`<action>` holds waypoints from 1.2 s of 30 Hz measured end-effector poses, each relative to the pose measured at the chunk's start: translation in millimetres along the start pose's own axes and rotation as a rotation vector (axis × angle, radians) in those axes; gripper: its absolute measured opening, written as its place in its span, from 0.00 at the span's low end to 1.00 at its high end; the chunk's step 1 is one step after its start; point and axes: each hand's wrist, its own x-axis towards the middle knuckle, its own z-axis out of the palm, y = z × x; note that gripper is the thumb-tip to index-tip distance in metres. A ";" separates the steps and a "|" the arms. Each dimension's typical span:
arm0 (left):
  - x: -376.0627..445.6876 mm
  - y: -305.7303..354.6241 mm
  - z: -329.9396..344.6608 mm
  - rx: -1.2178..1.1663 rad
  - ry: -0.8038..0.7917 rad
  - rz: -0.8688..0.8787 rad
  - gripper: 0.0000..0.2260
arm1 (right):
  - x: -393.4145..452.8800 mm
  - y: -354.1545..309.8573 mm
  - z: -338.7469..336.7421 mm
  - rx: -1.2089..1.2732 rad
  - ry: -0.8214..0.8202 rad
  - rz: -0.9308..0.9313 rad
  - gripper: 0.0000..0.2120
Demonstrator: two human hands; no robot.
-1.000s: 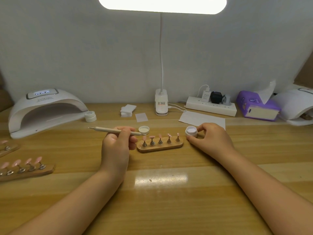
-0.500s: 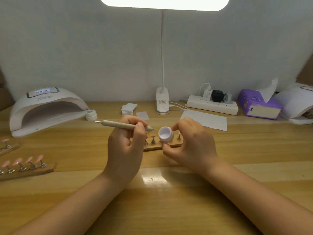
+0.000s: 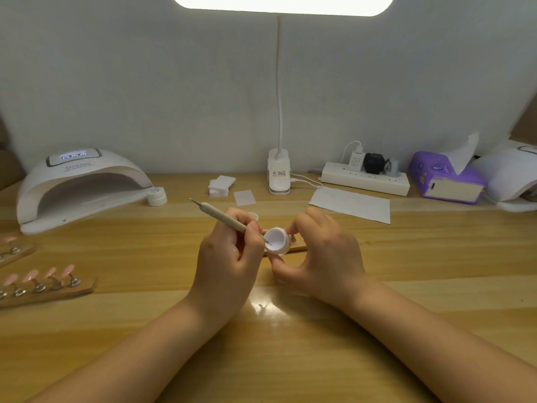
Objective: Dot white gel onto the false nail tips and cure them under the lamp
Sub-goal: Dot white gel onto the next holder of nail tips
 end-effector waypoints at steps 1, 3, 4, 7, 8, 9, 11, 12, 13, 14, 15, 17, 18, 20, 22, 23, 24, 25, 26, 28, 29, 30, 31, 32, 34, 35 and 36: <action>0.3 -0.3 0.2 0.006 0.001 0.001 0.06 | -0.3 -0.5 0.0 0.001 0.004 -0.001 0.18; 0.2 -1.0 0.2 0.017 0.003 0.001 0.06 | -0.7 -1.8 0.2 0.007 0.001 -0.001 0.17; -0.1 -1.5 0.1 0.019 0.002 0.000 0.06 | -1.1 -2.3 0.3 0.010 0.000 -0.003 0.17; -0.6 -3.1 0.3 0.030 -0.002 -0.003 0.08 | -1.5 -3.9 -0.2 0.010 -0.010 -0.006 0.15; -0.6 -3.5 0.4 0.036 -0.002 -0.004 0.08 | -1.4 -4.4 -0.5 0.010 -0.014 -0.004 0.15; -0.4 -3.6 0.5 0.038 -0.003 -0.004 0.09 | -1.4 -4.9 -1.0 0.010 -0.015 -0.004 0.15; -0.2 -3.6 0.6 0.038 -0.008 -0.008 0.09 | -1.7 -5.9 -1.8 0.009 -0.013 -0.003 0.14; -0.3 -3.5 0.4 0.037 -0.011 -0.011 0.08 | -2.1 -6.5 -2.1 0.008 -0.019 0.000 0.14; -0.4 -3.5 0.3 0.037 -0.014 -0.015 0.07 | -2.4 -7.1 -2.5 0.010 -0.027 0.004 0.14; -0.8 -3.7 -0.1 0.038 -0.016 -0.020 0.07 | -2.7 -7.5 -2.7 0.012 -0.032 0.008 0.15; -1.0 -3.7 -0.3 0.041 -0.017 -0.025 0.06 | -2.6 -7.8 -3.0 0.015 -0.035 0.012 0.15; -1.2 -3.8 -0.6 0.048 -0.025 -0.034 0.06 | -2.4 -8.0 -3.5 0.014 -0.044 0.018 0.15; -0.9 -3.7 -0.6 0.053 -0.029 -0.038 0.06 | -2.2 -8.0 -3.6 0.012 -0.050 0.019 0.15; 0.3 -3.1 -0.7 0.057 -0.026 -0.044 0.06 | -2.3 -8.3 -3.7 0.006 -0.059 0.018 0.15; 1.5 -1.6 -0.6 0.041 -0.007 -0.055 0.06 | -2.8 -8.6 -3.8 0.006 -0.051 0.018 0.15; 2.0 -0.7 -0.6 0.026 0.005 -0.065 0.06 | -2.7 -8.8 -3.8 0.009 -0.049 0.018 0.15; 2.2 0.0 -0.9 0.012 0.019 -0.078 0.06 | -2.8 -9.1 -3.9 0.010 -0.051 0.017 0.15; 2.3 0.4 -1.3 0.000 0.029 -0.092 0.06 | -2.7 -9.4 -3.8 0.011 -0.055 0.015 0.15; 2.5 0.3 -1.7 -0.008 0.032 -0.104 0.06 | -2.6 -9.5 -3.7 0.012 -0.055 0.013 0.15; 2.7 -0.9 -2.6 -0.005 0.021 -0.115 0.07 | -2.2 -9.1 -3.5 0.012 -0.048 0.010 0.15; 2.7 -1.6 -2.9 0.006 0.009 -0.115 0.08 | -2.3 -9.1 -3.4 0.012 -0.043 0.008 0.15; 2.7 -2.2 -2.9 0.023 -0.005 -0.113 0.09 | -2.3 -9.1 -3.2 0.012 -0.039 0.005 0.15; 2.7 -2.5 -2.7 0.042 -0.021 -0.112 0.09 | -2.3 -9.1 -3.0 0.011 -0.035 0.000 0.15; 2.6 -2.5 -2.5 0.057 -0.032 -0.110 0.10 | -2.6 -9.3 -2.8 0.011 -0.032 -0.005 0.15; 2.4 -1.9 -2.1 0.078 -0.040 -0.100 0.10 | -2.8 -9.3 -2.3 0.012 -0.023 -0.013 0.14; 2.2 -1.8 -2.1 0.085 -0.042 -0.096 0.10 | -2.9 -9.2 -2.1 0.013 -0.016 -0.015 0.14; 2.1 -1.9 -2.0 0.089 -0.045 -0.095 0.10 | -2.8 -9.0 -1.9 0.013 -0.013 -0.016 0.14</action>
